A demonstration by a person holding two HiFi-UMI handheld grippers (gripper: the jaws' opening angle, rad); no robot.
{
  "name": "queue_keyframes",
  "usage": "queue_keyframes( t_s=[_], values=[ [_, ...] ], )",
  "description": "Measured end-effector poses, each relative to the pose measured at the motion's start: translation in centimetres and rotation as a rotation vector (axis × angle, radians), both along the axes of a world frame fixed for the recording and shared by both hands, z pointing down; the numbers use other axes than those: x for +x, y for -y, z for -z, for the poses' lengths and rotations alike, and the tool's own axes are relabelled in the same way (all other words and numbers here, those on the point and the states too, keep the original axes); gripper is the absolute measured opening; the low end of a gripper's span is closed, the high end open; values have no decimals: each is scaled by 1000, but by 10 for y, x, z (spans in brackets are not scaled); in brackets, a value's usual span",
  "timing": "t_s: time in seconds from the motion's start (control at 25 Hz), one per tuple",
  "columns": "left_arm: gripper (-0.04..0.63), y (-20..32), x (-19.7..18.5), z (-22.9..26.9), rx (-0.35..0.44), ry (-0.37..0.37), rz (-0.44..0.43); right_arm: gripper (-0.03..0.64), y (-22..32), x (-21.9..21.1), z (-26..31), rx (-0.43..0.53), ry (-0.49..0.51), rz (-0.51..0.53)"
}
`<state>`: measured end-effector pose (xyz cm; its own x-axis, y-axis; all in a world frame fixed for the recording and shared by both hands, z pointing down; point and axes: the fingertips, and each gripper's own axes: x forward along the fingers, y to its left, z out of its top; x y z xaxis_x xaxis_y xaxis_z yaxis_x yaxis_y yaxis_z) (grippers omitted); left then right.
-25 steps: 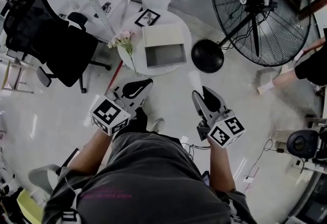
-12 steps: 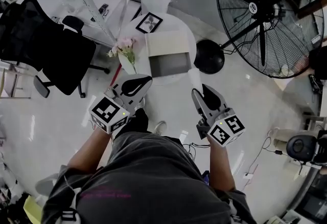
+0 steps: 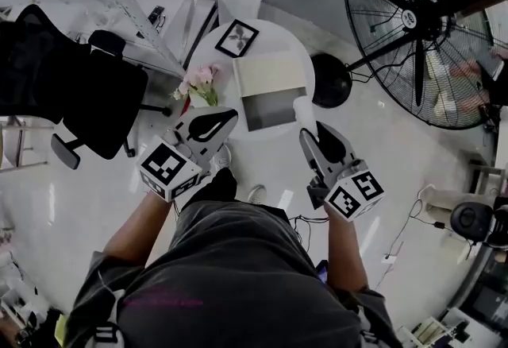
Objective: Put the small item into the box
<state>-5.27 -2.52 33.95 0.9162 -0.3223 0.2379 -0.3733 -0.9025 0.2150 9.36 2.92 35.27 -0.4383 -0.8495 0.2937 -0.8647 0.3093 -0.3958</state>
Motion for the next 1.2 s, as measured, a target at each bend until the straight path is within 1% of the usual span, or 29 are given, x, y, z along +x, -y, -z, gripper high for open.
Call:
queue_keyframes(
  t_s=[0.32, 0.72, 0.88, 1.2],
  values=[
    [15, 32, -18, 3, -3, -24, -19, 137, 28, -19, 2, -13, -23, -23],
    [15, 52, -20, -8, -24, -29, -44, 137, 48, -26, -6, -27, -24, -50],
    [15, 60, -19, -13, -35, -23, -44, 137, 57, -24, -15, -45, -29, -48],
    [15, 70, -14, -35, -64, 14, -35, 137, 76, -17, -47, -87, -39, -26]
  ],
)
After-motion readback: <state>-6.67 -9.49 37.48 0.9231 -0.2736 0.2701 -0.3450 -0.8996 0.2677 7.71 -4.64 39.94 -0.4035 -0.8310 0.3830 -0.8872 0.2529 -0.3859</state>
